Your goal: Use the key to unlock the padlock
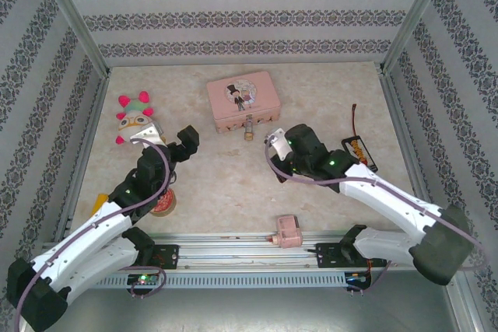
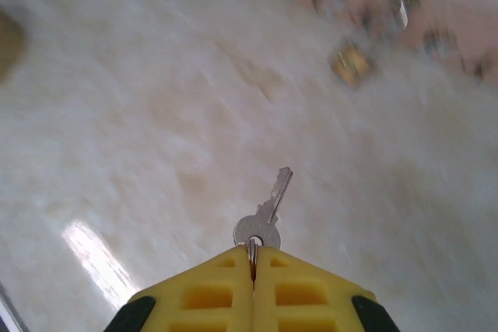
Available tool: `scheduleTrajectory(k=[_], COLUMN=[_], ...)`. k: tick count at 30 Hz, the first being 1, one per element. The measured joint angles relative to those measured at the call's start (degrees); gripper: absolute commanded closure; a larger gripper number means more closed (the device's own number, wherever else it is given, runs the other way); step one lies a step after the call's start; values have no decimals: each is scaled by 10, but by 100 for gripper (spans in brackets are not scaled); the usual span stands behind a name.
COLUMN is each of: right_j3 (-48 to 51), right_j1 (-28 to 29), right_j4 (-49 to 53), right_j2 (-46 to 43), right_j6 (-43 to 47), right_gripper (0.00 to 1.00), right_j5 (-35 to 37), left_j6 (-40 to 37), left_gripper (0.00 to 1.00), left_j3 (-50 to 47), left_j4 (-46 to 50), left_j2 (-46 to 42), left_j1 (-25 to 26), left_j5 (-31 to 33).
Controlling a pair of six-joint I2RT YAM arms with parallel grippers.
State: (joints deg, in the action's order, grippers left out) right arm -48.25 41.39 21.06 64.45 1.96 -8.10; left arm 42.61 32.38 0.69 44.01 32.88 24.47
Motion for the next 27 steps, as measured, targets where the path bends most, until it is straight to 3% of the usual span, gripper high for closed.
scheduleTrajectory(k=[6, 14, 20, 27], right_j3=[98, 130, 130, 131], right_j1=[47, 92, 99, 99], right_j4=[-164, -259, -298, -322], right_j2=[-90, -98, -97, -94], right_j6=[134, 254, 290, 302], right_gripper=[100, 100, 100, 100], right_j5=[-62, -43, -14, 7], left_j6=[-1, -3, 7, 17], left_gripper=[1, 0, 17, 37], left_j3=[82, 191, 200, 196], left_j4=[59, 79, 80, 73], left_j2=[24, 135, 189, 191], left_j1=[0, 0, 0, 0], left_j5=[-66, -231, -342, -444])
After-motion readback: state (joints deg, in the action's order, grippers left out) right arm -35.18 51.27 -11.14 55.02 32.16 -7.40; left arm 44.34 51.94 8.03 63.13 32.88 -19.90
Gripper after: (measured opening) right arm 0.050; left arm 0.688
